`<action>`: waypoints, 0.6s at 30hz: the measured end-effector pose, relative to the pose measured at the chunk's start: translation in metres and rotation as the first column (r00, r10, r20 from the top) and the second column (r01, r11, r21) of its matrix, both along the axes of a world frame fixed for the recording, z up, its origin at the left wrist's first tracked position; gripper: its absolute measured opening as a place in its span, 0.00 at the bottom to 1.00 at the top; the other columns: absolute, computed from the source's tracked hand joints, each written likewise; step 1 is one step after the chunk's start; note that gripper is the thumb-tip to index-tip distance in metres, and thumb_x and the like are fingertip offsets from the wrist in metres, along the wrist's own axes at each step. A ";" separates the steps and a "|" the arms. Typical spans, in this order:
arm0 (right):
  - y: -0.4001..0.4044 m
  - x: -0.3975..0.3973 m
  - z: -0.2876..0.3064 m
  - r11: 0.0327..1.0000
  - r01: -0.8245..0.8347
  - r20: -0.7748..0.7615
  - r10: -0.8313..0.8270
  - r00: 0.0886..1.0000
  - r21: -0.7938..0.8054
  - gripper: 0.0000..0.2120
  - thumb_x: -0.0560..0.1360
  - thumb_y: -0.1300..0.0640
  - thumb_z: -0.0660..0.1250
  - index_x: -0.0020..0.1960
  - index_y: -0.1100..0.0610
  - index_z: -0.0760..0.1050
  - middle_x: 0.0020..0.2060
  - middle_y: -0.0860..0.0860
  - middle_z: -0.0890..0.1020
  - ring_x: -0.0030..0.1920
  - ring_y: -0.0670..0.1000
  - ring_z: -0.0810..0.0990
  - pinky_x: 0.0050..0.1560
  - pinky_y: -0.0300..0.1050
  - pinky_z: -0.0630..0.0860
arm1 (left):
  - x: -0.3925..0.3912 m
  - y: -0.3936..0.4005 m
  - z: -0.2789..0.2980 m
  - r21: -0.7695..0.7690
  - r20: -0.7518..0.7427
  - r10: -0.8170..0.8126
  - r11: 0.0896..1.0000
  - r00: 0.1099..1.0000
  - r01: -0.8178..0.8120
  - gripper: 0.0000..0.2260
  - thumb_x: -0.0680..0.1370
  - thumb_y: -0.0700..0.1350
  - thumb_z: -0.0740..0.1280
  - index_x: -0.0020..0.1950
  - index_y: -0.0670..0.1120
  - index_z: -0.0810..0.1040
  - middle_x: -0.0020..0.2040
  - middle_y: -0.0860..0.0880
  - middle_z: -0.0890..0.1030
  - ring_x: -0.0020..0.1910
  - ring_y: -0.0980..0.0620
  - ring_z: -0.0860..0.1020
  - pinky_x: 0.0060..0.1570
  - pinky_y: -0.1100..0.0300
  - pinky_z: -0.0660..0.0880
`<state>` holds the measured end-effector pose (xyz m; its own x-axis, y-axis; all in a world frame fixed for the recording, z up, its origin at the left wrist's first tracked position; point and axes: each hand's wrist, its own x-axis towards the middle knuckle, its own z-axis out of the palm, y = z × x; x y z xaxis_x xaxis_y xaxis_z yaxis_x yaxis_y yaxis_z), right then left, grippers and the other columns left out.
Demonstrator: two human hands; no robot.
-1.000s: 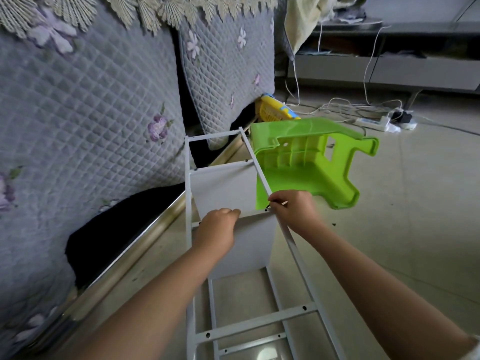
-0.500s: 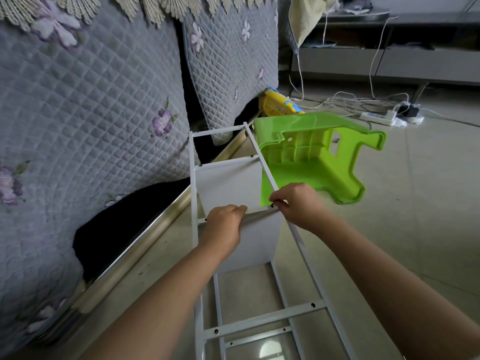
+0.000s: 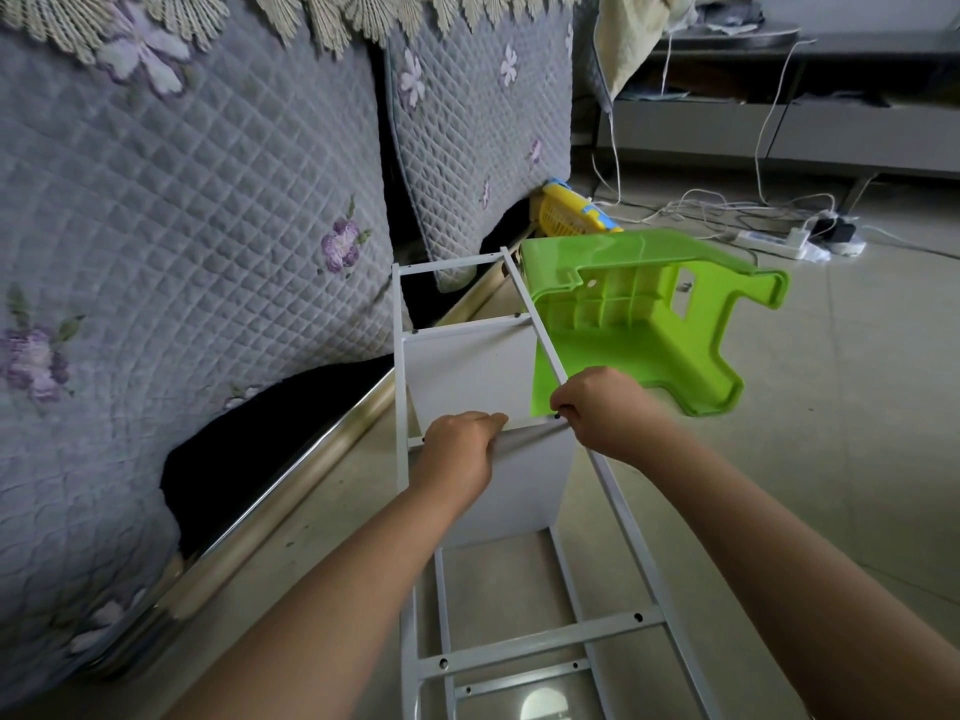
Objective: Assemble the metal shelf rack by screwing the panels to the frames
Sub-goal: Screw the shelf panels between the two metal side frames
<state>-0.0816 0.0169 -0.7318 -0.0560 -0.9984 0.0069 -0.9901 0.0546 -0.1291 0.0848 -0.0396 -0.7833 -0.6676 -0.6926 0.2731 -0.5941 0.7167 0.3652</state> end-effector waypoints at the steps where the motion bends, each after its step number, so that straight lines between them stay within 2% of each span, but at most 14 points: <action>1: -0.001 0.002 0.000 1.000 -0.003 -0.027 0.004 1.000 0.017 0.09 0.74 0.65 0.58 0.46 0.60 0.77 0.44 0.56 0.78 0.48 0.57 0.76 0.40 0.44 0.71 | 0.000 0.000 0.001 -0.003 -0.004 0.002 1.000 1.000 -0.002 0.18 0.71 0.33 0.57 0.55 0.38 0.81 0.43 0.37 0.82 0.43 0.37 0.80 0.44 0.52 0.76; 3: -0.004 0.006 0.001 0.999 -0.012 -0.084 0.017 0.996 0.052 0.08 0.74 0.67 0.58 0.45 0.60 0.75 0.42 0.55 0.75 0.47 0.57 0.75 0.38 0.42 0.66 | -0.001 0.001 0.001 0.007 0.017 0.020 1.000 1.000 -0.021 0.17 0.76 0.34 0.56 0.62 0.39 0.77 0.51 0.38 0.81 0.51 0.39 0.78 0.49 0.55 0.72; 6: -0.009 0.010 0.002 0.996 0.006 -0.123 0.005 0.992 0.087 0.09 0.75 0.67 0.57 0.49 0.61 0.75 0.41 0.54 0.72 0.47 0.56 0.75 0.39 0.42 0.66 | -0.002 -0.001 0.003 0.056 0.115 0.054 0.997 0.992 -0.061 0.17 0.80 0.37 0.56 0.68 0.43 0.72 0.57 0.41 0.78 0.58 0.43 0.74 0.53 0.58 0.68; 8: -0.012 0.011 0.002 0.992 0.025 -0.137 -0.009 0.990 0.120 0.09 0.75 0.66 0.57 0.51 0.62 0.75 0.45 0.57 0.75 0.50 0.57 0.77 0.40 0.42 0.68 | -0.001 -0.001 0.007 0.071 0.162 0.069 0.994 0.984 -0.081 0.17 0.81 0.39 0.56 0.70 0.44 0.69 0.59 0.42 0.77 0.60 0.44 0.73 0.55 0.58 0.68; 11: -0.014 0.009 0.001 0.988 0.063 -0.115 -0.047 0.992 0.143 0.09 0.78 0.58 0.59 0.52 0.62 0.75 0.50 0.58 0.78 0.49 0.58 0.77 0.40 0.43 0.68 | 0.000 -0.002 0.009 0.083 0.195 0.081 0.992 0.977 -0.099 0.17 0.81 0.41 0.56 0.70 0.44 0.70 0.60 0.42 0.77 0.61 0.44 0.73 0.56 0.58 0.69; 14: -0.010 0.006 0.001 0.987 0.099 -0.072 -0.090 0.993 0.130 0.16 0.79 0.50 0.59 0.51 0.63 0.76 0.42 0.58 0.76 0.42 0.56 0.73 0.34 0.41 0.65 | 0.000 0.000 0.011 0.073 0.194 0.085 0.992 0.977 -0.101 0.15 0.81 0.41 0.57 0.67 0.42 0.73 0.58 0.41 0.78 0.60 0.43 0.73 0.54 0.56 0.70; 16: -0.005 0.003 -0.002 0.992 0.102 0.035 -0.105 0.994 0.079 0.19 0.78 0.46 0.59 0.52 0.61 0.78 0.42 0.57 0.78 0.45 0.57 0.76 0.32 0.41 0.64 | 0.001 0.001 0.012 0.074 0.184 0.086 0.992 0.979 -0.101 0.14 0.80 0.40 0.57 0.62 0.39 0.76 0.55 0.40 0.79 0.57 0.42 0.74 0.52 0.56 0.71; 18: 0.005 -0.004 -0.005 0.986 0.160 0.281 -0.140 0.949 -0.048 0.17 0.78 0.46 0.60 0.49 0.59 0.80 0.40 0.58 0.79 0.44 0.57 0.77 0.35 0.43 0.66 | 0.001 0.002 0.010 0.073 0.169 0.101 0.991 0.980 -0.115 0.11 0.79 0.38 0.57 0.54 0.36 0.77 0.50 0.39 0.79 0.53 0.40 0.75 0.46 0.56 0.69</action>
